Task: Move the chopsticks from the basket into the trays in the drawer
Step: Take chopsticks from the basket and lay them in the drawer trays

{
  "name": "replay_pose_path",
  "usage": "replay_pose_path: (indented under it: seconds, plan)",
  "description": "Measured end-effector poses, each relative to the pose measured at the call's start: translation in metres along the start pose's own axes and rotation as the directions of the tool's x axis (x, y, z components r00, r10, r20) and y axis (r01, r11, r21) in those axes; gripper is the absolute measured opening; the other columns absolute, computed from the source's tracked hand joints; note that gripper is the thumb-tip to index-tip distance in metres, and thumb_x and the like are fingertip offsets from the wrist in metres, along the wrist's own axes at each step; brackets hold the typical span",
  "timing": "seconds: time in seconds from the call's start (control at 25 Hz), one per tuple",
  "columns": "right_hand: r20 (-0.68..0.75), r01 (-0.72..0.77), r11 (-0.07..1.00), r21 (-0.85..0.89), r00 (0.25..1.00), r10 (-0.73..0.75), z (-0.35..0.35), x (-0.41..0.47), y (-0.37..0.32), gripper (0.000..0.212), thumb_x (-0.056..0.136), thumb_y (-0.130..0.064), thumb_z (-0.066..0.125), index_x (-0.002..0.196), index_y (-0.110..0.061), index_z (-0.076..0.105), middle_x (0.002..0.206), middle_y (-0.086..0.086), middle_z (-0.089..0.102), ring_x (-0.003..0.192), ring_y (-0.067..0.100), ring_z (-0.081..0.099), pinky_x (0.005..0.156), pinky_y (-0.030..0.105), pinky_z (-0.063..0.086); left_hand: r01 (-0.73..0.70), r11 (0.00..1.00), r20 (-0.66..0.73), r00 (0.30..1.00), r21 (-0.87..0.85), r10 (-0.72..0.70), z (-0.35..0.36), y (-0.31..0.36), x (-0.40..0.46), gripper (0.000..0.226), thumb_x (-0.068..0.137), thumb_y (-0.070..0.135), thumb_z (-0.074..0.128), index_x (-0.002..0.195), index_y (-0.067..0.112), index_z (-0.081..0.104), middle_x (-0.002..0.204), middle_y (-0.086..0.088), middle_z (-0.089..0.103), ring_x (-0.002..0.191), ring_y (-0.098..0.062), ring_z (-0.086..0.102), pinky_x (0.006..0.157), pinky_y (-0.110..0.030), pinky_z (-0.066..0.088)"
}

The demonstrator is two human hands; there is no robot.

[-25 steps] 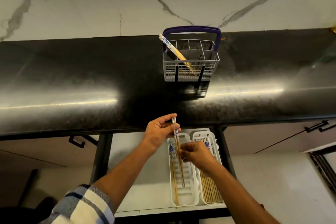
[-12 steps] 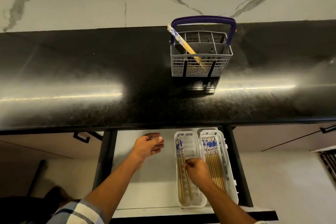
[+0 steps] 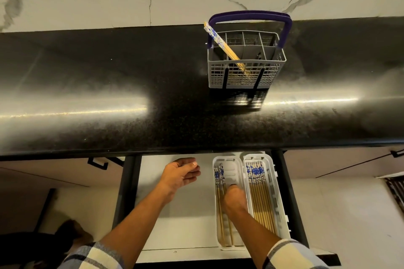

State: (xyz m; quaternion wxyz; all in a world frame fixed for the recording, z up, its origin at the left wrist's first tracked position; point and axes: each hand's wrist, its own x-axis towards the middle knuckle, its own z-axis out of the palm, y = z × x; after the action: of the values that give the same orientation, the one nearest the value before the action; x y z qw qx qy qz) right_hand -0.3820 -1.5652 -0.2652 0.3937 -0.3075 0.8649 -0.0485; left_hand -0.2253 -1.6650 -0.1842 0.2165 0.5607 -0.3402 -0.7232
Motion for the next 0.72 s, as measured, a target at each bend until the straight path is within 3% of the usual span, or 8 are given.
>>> replay_pose_path:
  seconds: [0.16,0.28,0.72]
  plan:
    - [-0.021,0.068,0.996,-0.060,0.997,-0.069,0.010,-0.003,0.000,0.021,0.099,-0.010,0.048,0.114,-0.001,0.061,0.102,0.007,0.063,0.091,0.019,0.062,0.088,0.035,0.058,0.000,1.000,-0.016,1.000,-0.017,0.000,-0.005,-0.001,0.003,0.020,0.093,0.011,0.065,0.113,0.006,0.067,0.106,-0.019,0.075,0.099,-0.032,0.074,0.086,-0.038,0.059]
    - [-0.061,0.057,0.998,-0.042,0.996,-0.059,0.007,-0.007,0.000,0.013,0.098,-0.012,0.054,0.108,-0.010,0.063,0.103,0.005,0.068,0.090,0.016,0.066,0.083,0.026,0.059,0.000,1.000,-0.013,1.000,-0.021,0.000,-0.005,-0.001,0.004,0.021,0.093,0.011,0.065,0.114,0.006,0.067,0.106,-0.018,0.075,0.098,-0.031,0.074,0.086,-0.038,0.059]
    - [-0.089,0.094,0.996,0.004,0.992,-0.093,0.010,-0.011,0.008,0.013,0.097,-0.011,0.056,0.108,-0.011,0.065,0.102,0.005,0.070,0.088,0.015,0.067,0.081,0.023,0.058,-0.008,1.000,-0.014,1.000,-0.025,0.008,-0.007,-0.005,0.001,0.021,0.092,0.012,0.066,0.113,0.008,0.066,0.104,-0.016,0.077,0.096,-0.029,0.075,0.086,-0.037,0.059]
